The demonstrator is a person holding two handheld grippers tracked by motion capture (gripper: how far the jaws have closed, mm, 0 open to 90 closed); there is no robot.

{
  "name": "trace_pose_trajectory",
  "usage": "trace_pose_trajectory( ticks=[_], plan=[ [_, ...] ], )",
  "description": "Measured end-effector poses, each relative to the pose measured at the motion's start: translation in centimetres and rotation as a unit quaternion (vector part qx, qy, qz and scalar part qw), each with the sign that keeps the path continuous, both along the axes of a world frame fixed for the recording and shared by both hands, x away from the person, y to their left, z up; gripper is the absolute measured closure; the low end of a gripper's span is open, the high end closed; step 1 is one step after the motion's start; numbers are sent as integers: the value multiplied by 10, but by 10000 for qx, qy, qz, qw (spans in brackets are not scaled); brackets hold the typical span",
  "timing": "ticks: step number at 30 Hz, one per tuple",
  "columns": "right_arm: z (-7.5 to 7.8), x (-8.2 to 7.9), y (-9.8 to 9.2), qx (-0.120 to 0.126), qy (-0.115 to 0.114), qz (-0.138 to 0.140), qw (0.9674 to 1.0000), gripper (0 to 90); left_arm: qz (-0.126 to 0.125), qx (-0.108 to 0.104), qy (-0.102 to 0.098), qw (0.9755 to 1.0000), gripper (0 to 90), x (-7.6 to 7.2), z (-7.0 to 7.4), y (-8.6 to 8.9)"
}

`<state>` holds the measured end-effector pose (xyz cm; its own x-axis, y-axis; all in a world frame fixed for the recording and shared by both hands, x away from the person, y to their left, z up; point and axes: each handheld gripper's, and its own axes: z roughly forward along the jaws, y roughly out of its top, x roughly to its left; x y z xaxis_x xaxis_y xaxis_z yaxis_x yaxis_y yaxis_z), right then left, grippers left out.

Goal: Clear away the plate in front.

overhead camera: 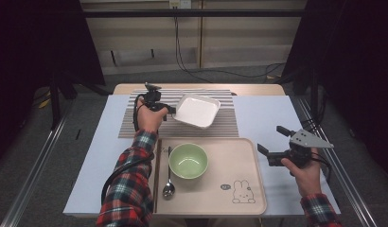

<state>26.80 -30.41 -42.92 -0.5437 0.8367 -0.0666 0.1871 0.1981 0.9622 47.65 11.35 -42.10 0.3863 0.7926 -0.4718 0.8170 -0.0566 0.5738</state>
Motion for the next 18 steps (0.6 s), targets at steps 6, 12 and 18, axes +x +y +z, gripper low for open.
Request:
trace_pose_trajectory(
  ticks=[6,12,18],
  plan=[
    [6,7,3,188,202,-128,9995,11,-522,17,-42,9986,891,-13,7,-16],
    [14,17,2,243,359,-141,9990,98,-949,-54,-91,9954,891,-26,15,-37],
    [20,27,2,193,603,-69,9980,167,-1285,-94,-145,9916,892,-38,20,-53]
  ],
)
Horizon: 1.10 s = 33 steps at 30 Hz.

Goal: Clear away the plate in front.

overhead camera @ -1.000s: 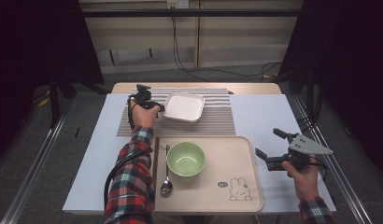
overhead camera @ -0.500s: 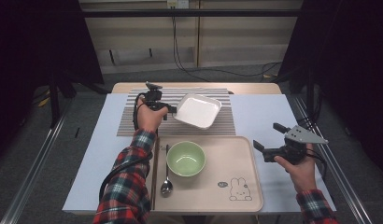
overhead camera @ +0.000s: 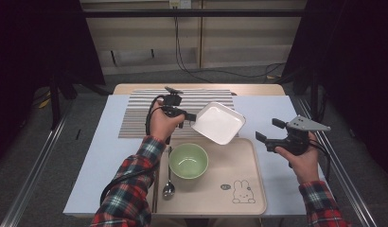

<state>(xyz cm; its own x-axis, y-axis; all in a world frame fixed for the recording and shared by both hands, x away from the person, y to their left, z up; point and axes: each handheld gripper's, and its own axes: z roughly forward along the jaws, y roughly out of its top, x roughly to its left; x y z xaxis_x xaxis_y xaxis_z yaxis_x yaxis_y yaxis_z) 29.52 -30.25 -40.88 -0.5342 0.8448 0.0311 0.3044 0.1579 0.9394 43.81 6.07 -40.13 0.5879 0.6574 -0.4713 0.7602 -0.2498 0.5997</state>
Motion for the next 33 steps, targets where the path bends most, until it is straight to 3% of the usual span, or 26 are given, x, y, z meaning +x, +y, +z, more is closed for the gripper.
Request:
trace_pose_trajectory(
  ticks=[8,16,20,23,28,33],
  plan=[
    [7,10,3,20,71,-47,10000,288,-420,-23,-88,9991,891,-17,5,-15],
    [-1,19,15,234,723,23,9971,407,-749,-83,-160,9970,892,-31,7,-26],
    [-2,24,16,442,1164,198,9920,554,-879,-148,-207,9958,891,-34,8,-29],
    [-4,25,15,478,1382,104,9892,653,-899,-211,-188,9956,891,-35,7,-30],
    [-3,21,16,568,1527,-64,9866,875,-945,-249,-224,9950,890,-34,6,-28],
    [1,13,16,1044,1633,-248,9807,897,-923,-489,-311,9940,864,-35,4,-23]
  ],
)
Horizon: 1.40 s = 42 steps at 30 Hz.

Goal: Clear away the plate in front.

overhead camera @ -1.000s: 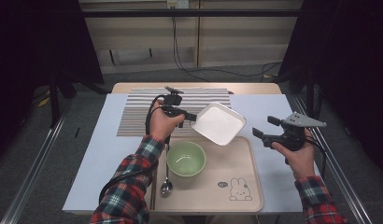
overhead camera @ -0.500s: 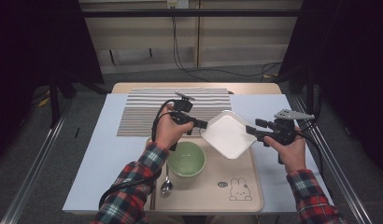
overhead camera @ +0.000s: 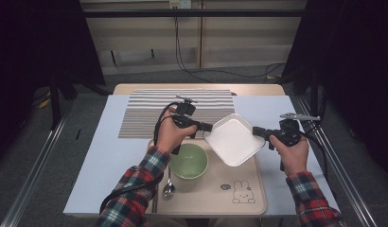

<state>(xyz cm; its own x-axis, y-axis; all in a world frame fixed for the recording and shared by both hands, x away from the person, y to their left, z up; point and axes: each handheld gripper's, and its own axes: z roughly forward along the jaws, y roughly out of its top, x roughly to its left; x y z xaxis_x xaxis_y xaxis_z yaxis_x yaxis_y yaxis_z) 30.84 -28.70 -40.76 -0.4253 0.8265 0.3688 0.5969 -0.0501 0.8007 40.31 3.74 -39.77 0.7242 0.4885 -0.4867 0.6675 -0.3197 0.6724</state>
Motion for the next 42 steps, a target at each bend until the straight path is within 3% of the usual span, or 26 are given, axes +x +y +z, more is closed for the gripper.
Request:
trace_pose_trajectory(
  ticks=[2,6,8,12,18,22,29,35,42],
  plan=[
    [2,-4,-1,37,-51,-198,9998,897,131,-151,-9,9998,802,0,2,3],
    [2,-12,-3,-47,-46,-603,9982,897,336,-27,-244,9991,695,0,7,11],
    [-1,-16,-5,38,-16,-792,9969,897,427,-50,-257,9987,678,0,8,16],
    [-10,-25,-6,-11,37,-1130,9936,897,661,122,-406,9969,584,2,10,26],
    [-17,-37,-5,-65,-20,-1426,9898,897,1114,274,-719,9908,344,5,6,42],
    [-14,-44,-5,-10,-70,-1563,9877,896,1269,396,-807,9878,262,6,4,51],
    [-14,-56,-3,-104,-141,-1913,9814,896,1566,584,-1055,9803,191,5,4,61],
    [-19,-64,4,-144,-155,-2108,9773,896,1659,680,-1115,9775,170,0,-2,69],
    [-24,-70,11,-203,-203,-2269,9735,896,1834,667,-1031,9753,143,-2,-10,82]
  ],
)
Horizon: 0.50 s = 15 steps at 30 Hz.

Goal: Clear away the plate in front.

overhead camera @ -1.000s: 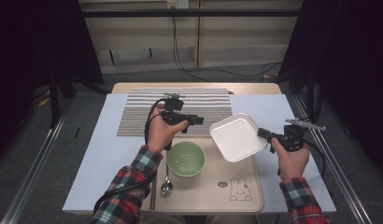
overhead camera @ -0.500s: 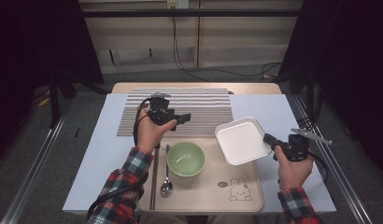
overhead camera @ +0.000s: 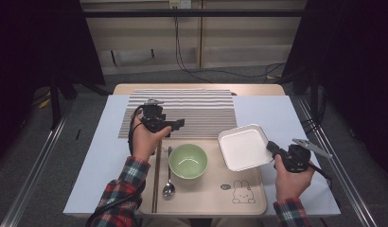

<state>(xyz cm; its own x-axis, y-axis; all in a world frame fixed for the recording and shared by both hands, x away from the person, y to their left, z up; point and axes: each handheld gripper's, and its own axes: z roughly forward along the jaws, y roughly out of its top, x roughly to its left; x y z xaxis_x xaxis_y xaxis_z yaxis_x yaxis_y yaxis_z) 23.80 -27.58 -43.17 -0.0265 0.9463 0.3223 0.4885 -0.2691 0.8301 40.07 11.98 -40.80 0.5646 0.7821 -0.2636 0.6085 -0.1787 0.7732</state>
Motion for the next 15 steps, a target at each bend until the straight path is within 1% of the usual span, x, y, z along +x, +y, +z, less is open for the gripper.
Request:
trace_pose_trajectory(
  ticks=[1,3,4,6,7,10,12,13,14,15],
  plan=[
    [-1,-1,1,0,-1,-47,10000,896,4,45,5,10000,139,0,-1,2],
    [-2,-2,2,-24,-1,-87,10000,896,88,4,-7,10000,133,-1,-2,6],
    [-3,-4,3,-23,-4,-98,9999,896,89,-7,-7,10000,133,-1,-2,7],
    [-3,-5,5,18,20,-122,9999,896,121,63,2,9999,128,-2,-4,11],
    [-4,-6,5,-5,10,-123,9999,895,140,52,8,9999,126,-2,-5,13],
    [-6,-11,9,-10,4,-247,9997,895,189,51,22,9998,122,-3,-9,17],
    [-8,-12,11,-17,22,-281,9996,895,186,52,50,9998,122,-4,-11,18],
    [-9,-13,12,-24,45,-285,9996,895,223,21,44,9997,122,-5,-13,19],
    [-10,-14,13,-65,61,-288,9995,895,195,62,46,9998,122,-5,-13,20],
    [-11,-15,14,-79,56,-299,9995,894,234,59,38,9997,123,-6,-15,21]
  ],
)
